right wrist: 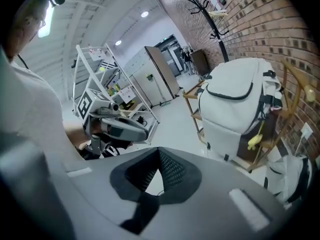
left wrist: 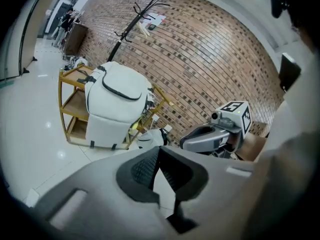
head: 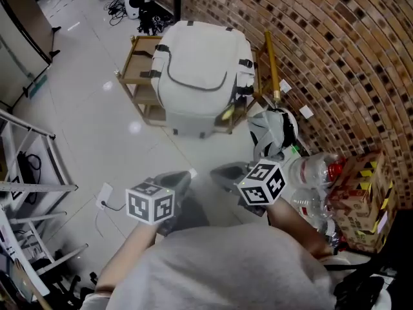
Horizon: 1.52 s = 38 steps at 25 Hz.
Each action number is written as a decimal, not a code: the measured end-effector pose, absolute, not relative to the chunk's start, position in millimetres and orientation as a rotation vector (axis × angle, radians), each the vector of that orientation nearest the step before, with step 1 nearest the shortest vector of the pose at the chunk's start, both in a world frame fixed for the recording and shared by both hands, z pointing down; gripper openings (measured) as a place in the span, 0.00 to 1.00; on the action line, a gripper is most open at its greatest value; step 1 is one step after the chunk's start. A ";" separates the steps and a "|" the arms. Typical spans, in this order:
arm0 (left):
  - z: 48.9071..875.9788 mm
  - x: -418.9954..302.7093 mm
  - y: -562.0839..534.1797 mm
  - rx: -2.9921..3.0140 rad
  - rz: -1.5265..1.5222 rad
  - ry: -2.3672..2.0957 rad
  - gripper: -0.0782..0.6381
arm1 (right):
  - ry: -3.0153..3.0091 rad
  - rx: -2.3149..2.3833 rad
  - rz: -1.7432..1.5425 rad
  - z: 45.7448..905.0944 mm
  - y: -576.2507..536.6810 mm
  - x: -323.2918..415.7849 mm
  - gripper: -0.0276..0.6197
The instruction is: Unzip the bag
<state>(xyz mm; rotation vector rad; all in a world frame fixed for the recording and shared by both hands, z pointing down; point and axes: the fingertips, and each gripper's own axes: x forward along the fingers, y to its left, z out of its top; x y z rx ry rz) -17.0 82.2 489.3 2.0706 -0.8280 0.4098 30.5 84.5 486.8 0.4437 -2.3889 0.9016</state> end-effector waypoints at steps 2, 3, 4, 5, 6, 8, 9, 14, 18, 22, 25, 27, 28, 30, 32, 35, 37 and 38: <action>493.9 10.3 119.1 2.072 0.437 -0.828 0.11 | -2.410 0.445 0.905 490.8 121.3 56.9 0.05; 495.3 25.2 140.5 2.071 0.444 -0.832 0.11 | -2.419 0.440 0.909 493.2 142.7 71.5 0.05; 495.6 39.8 162.7 2.073 0.448 -0.833 0.11 | -2.425 0.436 0.916 495.7 164.9 85.9 0.05; 494.5 52.8 184.3 2.080 0.450 -0.831 0.11 | -2.428 0.438 0.923 497.6 185.8 98.8 0.05; 492.1 63.3 204.5 2.090 0.455 -0.826 0.11 | -2.427 0.446 0.929 498.4 204.3 109.5 0.05; 484.0 75.8 239.2 2.113 0.475 -0.820 0.11 | -2.424 0.469 0.921 492.5 233.7 123.2 0.05; 478.3 79.4 253.7 2.122 0.485 -0.826 0.11 | -2.431 0.477 0.906 485.3 245.4 127.4 0.05; 444.1 97.4 299.2 2.173 0.463 -0.885 0.11 | -2.546 0.499 0.859 440.9 283.1 144.9 0.05; 434.3 107.0 319.9 2.177 0.462 -0.936 0.11 | -2.588 0.481 0.796 425.5 309.0 155.8 0.05; 425.9 118.6 334.5 2.192 0.483 -0.949 0.11 | -2.612 0.492 0.758 418.3 323.3 166.7 0.05; 419.8 126.3 341.9 2.211 0.495 -0.943 0.11 | -2.634 0.509 0.752 410.9 328.7 173.9 0.05; 417.5 129.2 344.6 2.221 0.502 -0.944 0.11 | -2.644 0.515 0.744 407.6 332.6 177.0 0.05; 416.9 130.2 346.2 2.225 0.503 -0.945 0.11 | -2.646 0.515 0.741 407.0 335.3 178.3 0.05; 415.8 132.3 349.6 2.233 0.500 -0.946 0.11 | -2.645 0.516 0.737 407.0 340.8 180.9 0.05; 414.0 134.4 352.3 2.242 0.494 -0.942 0.11 | -2.645 0.518 0.731 406.0 343.9 182.4 0.05; 411.5 134.1 354.8 2.254 0.487 -0.942 0.11 | -2.649 0.515 0.713 403.2 347.4 180.3 0.05; 409.8 132.7 355.3 2.257 0.482 -0.948 0.11 | -2.649 0.508 0.703 402.0 349.7 178.4 0.05; 409.1 132.3 355.6 2.258 0.479 -0.950 0.11 | -2.648 0.505 0.700 401.6 350.4 177.8 0.05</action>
